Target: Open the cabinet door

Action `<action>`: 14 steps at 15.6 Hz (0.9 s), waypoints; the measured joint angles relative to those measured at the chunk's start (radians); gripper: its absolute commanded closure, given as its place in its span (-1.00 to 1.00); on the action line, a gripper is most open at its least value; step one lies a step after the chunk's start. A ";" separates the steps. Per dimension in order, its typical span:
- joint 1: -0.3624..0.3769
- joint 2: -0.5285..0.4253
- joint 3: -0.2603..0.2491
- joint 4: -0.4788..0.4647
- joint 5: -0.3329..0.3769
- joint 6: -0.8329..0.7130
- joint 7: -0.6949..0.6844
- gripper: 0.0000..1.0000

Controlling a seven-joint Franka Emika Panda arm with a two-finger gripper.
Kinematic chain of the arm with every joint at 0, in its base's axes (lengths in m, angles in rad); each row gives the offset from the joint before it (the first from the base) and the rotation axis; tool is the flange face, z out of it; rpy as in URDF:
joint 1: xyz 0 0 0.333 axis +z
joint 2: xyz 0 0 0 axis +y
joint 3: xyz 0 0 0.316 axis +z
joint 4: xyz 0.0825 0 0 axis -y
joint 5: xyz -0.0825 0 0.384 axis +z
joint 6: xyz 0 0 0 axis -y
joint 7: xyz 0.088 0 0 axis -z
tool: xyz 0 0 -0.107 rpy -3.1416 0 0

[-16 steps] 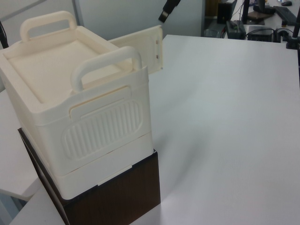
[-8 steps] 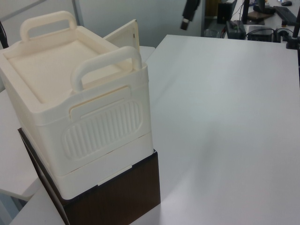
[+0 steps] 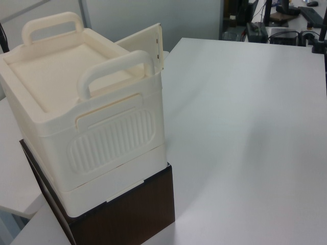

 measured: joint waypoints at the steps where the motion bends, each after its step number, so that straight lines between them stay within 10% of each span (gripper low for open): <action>1: -0.025 -0.010 0.007 -0.013 0.000 -0.003 0.000 -1.00; 14: -0.157 -0.061 0.072 -0.074 -0.044 -0.027 -0.047 -1.00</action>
